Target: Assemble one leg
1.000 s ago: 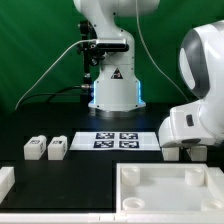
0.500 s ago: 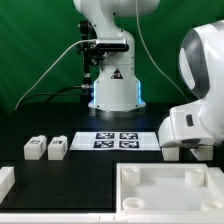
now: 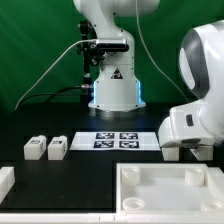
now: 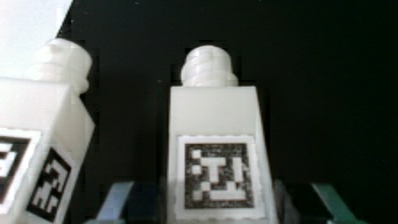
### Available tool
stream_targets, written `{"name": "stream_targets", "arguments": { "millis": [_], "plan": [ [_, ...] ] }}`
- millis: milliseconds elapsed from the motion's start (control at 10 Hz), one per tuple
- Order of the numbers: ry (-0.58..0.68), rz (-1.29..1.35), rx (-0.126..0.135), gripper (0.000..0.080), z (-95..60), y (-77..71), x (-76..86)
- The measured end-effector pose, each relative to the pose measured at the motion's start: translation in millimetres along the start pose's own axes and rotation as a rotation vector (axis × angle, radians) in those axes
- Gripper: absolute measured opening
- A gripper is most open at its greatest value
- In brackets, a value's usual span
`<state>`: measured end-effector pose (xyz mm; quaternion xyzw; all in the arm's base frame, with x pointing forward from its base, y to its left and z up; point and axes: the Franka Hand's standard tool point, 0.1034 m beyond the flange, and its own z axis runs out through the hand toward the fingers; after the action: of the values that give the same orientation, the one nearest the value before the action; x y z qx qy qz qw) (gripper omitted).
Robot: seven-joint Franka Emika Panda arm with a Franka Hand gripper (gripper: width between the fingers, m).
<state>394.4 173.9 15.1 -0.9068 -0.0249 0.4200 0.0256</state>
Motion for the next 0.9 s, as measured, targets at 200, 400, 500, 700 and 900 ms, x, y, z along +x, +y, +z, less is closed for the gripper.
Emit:
{"name": "stream_targets", "arguments": {
  "millis": [200,400,500,700,900],
  "plan": [
    [0.01,-0.036,-0.007,0.029,-11.2,4.6,0.6],
    [0.104,-0.076,-0.011,0.0291,-76.8,16.5,-4.5],
    [0.158,-0.08,-0.008,0.0291,-101.7,19.1,-11.4],
    [0.383,-0.083,-0.005,0.0291,-149.8,27.9,-29.5],
    [0.59,-0.087,0.001,0.0291,-174.1,23.5,-22.0]
  ]
}}
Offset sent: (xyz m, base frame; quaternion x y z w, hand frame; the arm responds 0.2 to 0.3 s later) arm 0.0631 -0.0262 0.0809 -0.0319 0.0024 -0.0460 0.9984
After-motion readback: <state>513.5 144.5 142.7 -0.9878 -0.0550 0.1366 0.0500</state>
